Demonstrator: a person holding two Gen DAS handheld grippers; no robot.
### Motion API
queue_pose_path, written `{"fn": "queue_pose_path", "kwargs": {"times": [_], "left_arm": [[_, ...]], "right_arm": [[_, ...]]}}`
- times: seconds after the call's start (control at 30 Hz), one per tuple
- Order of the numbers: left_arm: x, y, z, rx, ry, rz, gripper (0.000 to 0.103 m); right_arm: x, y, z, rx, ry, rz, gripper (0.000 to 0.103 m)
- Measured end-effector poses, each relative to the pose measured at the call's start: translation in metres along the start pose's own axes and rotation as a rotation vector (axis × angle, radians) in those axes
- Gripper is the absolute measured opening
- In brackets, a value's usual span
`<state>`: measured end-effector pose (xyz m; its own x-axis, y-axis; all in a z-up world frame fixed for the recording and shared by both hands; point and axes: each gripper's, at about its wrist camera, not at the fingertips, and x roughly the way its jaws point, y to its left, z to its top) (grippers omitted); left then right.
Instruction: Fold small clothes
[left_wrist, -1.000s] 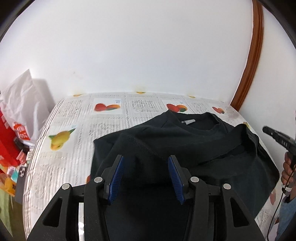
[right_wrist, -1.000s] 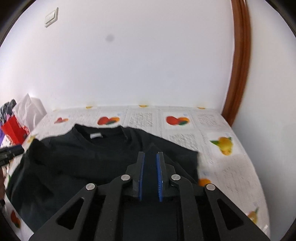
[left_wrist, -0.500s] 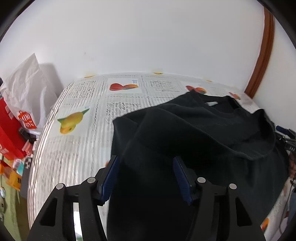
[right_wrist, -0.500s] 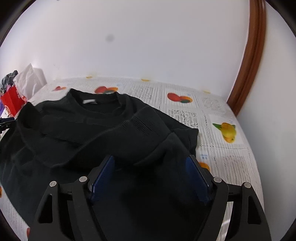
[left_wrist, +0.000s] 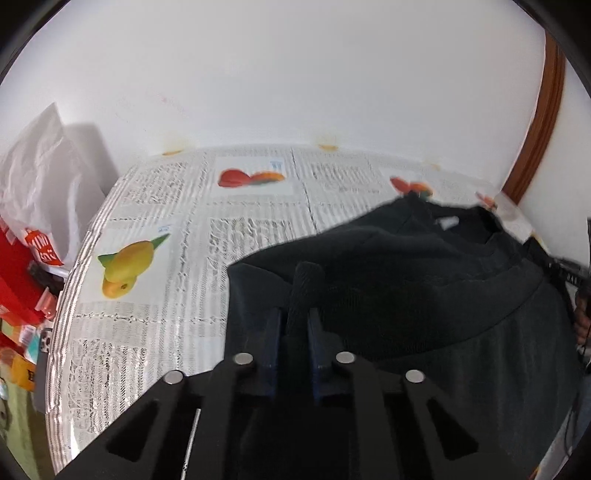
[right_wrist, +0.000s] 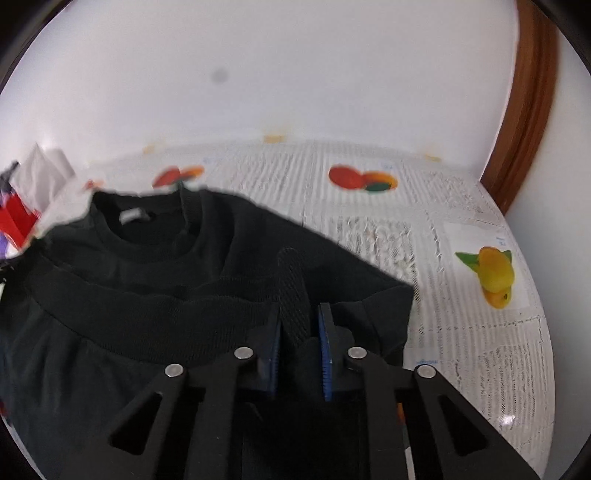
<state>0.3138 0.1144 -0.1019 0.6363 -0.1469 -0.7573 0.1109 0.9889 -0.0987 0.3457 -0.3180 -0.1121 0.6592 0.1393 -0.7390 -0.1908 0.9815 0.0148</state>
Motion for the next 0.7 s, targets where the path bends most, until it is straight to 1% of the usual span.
{"fn": "queue_pose_path", "kwargs": {"times": [0.07,0.1,0.17,0.2,0.3,0.43,0.53,0.6,0.63,0.67,0.7], "left_arm": [[-0.008,0.006,0.001,-0.035,-0.04,-0.031,0.011],[-0.011,0.007,0.002,-0.046,-0.055,-0.043,0.011],[-0.014,0.008,0.004,-0.051,-0.078,-0.052,0.011],[-0.012,0.007,0.006,-0.049,-0.074,-0.044,0.011],[0.0,0.005,0.009,-0.053,-0.037,-0.026,0.011],[0.017,-0.001,0.007,-0.032,0.016,0.026,0.011],[0.019,-0.003,0.005,-0.018,0.032,0.047,0.015],[0.016,-0.004,0.006,-0.013,0.045,0.051,0.017],[0.013,-0.004,0.006,-0.011,0.051,0.046,0.017],[0.009,-0.004,0.005,-0.008,0.054,0.047,0.021],[0.006,-0.003,0.003,-0.004,0.056,0.053,0.029]], "right_arm": [[-0.019,-0.002,-0.001,0.001,-0.084,0.006,0.013],[-0.032,-0.003,-0.001,0.011,-0.143,0.013,0.013],[-0.044,-0.008,0.0,0.034,-0.203,0.024,0.013],[-0.044,-0.009,0.002,0.042,-0.207,0.017,0.013],[-0.024,-0.008,0.007,0.035,-0.134,-0.023,0.013],[0.011,-0.012,0.005,0.072,0.011,-0.056,0.014],[0.012,-0.013,0.002,0.076,0.034,-0.055,0.016],[0.006,-0.013,0.001,0.077,0.05,-0.059,0.021],[-0.001,-0.013,-0.002,0.083,0.048,-0.068,0.028],[-0.008,-0.014,-0.004,0.085,0.041,-0.069,0.035],[-0.015,-0.014,-0.007,0.084,0.034,-0.077,0.039]]}}
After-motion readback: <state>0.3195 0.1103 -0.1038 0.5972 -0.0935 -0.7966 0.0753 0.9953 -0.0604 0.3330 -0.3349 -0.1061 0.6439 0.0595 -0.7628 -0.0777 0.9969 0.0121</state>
